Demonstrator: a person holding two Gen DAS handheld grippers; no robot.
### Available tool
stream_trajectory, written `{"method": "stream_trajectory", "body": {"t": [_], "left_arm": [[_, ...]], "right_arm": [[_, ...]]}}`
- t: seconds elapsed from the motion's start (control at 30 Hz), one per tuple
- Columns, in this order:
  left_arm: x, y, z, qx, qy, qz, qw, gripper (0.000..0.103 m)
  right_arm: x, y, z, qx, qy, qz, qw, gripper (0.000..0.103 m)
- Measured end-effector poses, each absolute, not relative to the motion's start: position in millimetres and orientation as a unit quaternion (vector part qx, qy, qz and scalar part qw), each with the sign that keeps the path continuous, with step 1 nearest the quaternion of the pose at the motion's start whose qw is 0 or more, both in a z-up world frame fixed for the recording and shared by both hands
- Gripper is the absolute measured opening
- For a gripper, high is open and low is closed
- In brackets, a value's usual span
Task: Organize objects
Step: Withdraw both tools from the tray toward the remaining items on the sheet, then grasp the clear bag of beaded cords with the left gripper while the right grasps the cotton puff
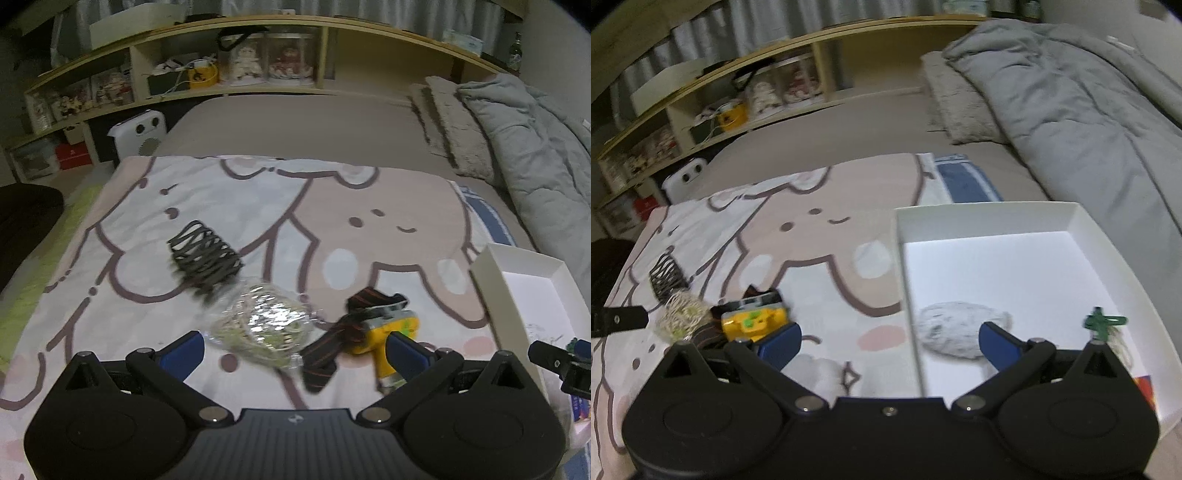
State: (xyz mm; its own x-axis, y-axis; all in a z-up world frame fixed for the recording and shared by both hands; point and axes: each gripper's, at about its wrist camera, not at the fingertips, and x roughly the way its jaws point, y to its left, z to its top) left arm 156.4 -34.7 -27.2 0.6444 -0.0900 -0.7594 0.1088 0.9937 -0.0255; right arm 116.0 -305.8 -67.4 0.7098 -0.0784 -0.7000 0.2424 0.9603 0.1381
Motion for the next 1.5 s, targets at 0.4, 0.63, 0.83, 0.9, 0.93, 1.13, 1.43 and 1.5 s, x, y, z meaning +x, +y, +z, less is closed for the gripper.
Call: {"method": "stream_trajectory", "body": {"t": [0.4, 0.63, 0.83, 0.9, 0.93, 1.13, 1.43, 1.5], "left_arm": [[163, 3, -45, -0.024, 0.406, -0.045, 0.912, 0.097], [178, 18, -64, -0.068, 0.422, -0.050, 0.903, 0.083], [186, 28, -90, -0.165, 0.455, -0.048, 0.874, 0.070], [191, 28, -102, -0.185, 0.471, -0.038, 0.862, 0.069], [191, 28, -106, -0.194, 0.475, -0.036, 0.858, 0.069], [195, 33, -130, -0.299, 0.479, -0.028, 0.825, 0.057], [194, 36, -150, -0.387, 0.453, -0.030, 0.802, 0.025], [194, 41, -154, -0.403, 0.453, -0.029, 0.794, 0.022]], "right_arm": [[117, -279, -74, 0.111, 0.345, -0.047, 0.931, 0.103], [116, -272, -77, 0.129, 0.324, -0.047, 0.936, 0.103], [118, -262, -87, 0.093, 0.317, -0.018, 0.944, 0.103], [121, -259, -93, 0.090, 0.332, -0.010, 0.939, 0.103], [122, -258, -96, 0.090, 0.337, -0.012, 0.937, 0.103], [129, -255, -111, 0.074, 0.389, 0.002, 0.918, 0.090], [137, -241, -131, 0.015, 0.422, 0.038, 0.906, 0.078], [137, -241, -136, 0.007, 0.427, 0.036, 0.903, 0.078]]}}
